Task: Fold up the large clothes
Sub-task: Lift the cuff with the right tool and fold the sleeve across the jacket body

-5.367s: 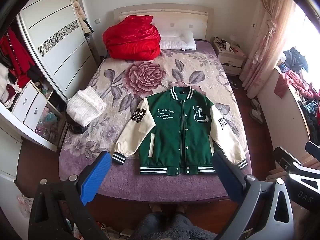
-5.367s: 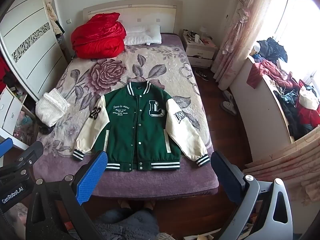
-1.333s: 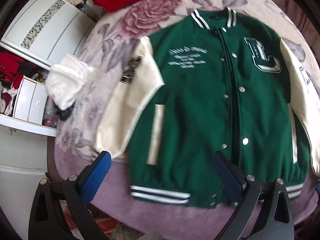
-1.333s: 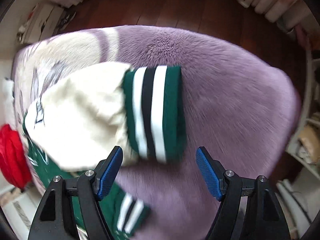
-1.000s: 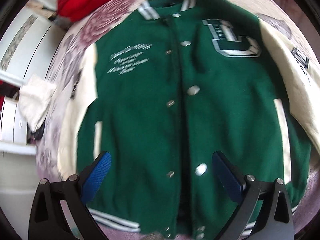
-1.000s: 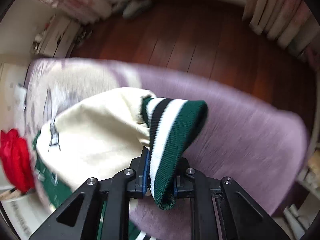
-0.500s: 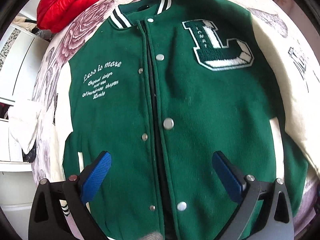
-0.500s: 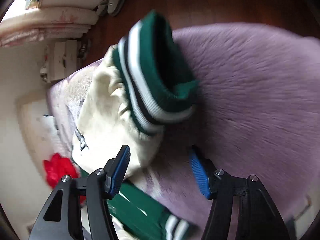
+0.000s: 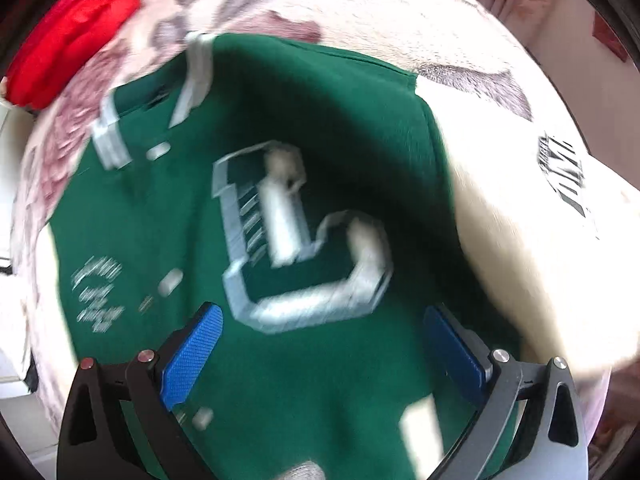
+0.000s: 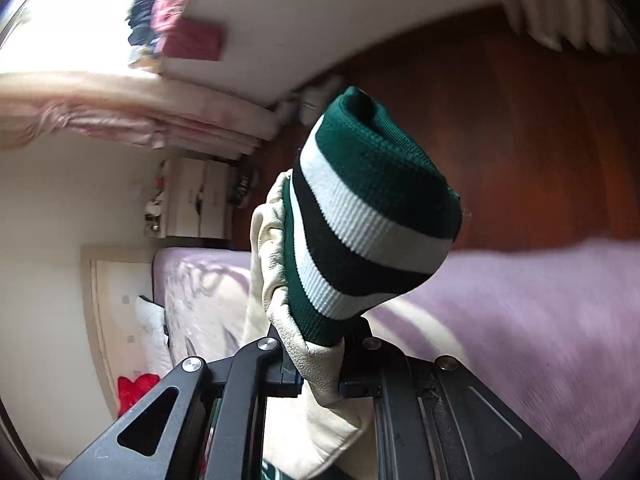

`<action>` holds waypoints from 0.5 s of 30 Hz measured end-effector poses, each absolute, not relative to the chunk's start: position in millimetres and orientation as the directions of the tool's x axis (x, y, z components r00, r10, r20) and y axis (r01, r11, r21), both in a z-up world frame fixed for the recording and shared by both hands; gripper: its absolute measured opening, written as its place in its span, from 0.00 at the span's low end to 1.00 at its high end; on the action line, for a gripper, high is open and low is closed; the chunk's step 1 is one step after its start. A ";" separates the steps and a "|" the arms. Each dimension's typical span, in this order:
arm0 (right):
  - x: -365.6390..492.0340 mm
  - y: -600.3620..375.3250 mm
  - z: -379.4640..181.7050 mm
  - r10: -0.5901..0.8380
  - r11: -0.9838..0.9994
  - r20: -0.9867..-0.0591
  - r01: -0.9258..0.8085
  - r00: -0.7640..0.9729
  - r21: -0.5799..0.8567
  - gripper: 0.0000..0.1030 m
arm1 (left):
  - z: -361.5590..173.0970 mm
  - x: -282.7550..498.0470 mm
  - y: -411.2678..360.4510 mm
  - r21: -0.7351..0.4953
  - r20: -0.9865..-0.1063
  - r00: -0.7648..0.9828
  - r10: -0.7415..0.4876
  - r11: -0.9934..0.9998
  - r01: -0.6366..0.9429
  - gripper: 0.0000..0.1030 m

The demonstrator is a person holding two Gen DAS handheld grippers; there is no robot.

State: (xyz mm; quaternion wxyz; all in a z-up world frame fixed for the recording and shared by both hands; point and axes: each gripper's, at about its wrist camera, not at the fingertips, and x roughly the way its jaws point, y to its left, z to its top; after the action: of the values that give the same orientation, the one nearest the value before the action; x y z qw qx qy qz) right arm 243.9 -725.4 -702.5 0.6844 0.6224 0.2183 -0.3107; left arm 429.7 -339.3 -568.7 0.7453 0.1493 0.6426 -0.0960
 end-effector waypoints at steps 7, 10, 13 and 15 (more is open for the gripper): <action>283.2 -753.4 -649.3 -0.165 0.142 -0.655 0.675 0.737 0.724 0.11 | -635.6 487.9 -374.3 0.131 -0.990 0.079 0.114 0.952 0.278 1.00; 297.2 -744.3 -608.8 -0.165 0.253 -0.653 0.671 0.739 0.697 0.11 | -630.7 487.3 -374.2 0.116 -0.992 0.089 0.094 0.952 0.285 1.00; 316.8 -719.7 -582.0 -0.142 0.357 -0.652 0.653 0.744 0.668 0.11 | -616.8 478.0 -347.6 0.082 -0.993 0.098 0.059 0.964 0.254 1.00; 350.8 -687.7 -558.8 -0.101 0.437 -0.657 0.626 0.747 0.646 0.10 | -605.1 467.1 -314.7 0.053 -0.994 0.101 0.032 0.975 0.215 1.00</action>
State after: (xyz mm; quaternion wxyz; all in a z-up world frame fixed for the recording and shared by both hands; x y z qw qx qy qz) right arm 350.8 -687.7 -558.8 0.8022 0.4797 0.2738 -0.2266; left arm 467.1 -314.7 -605.1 0.7360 0.0925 0.6678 -0.0619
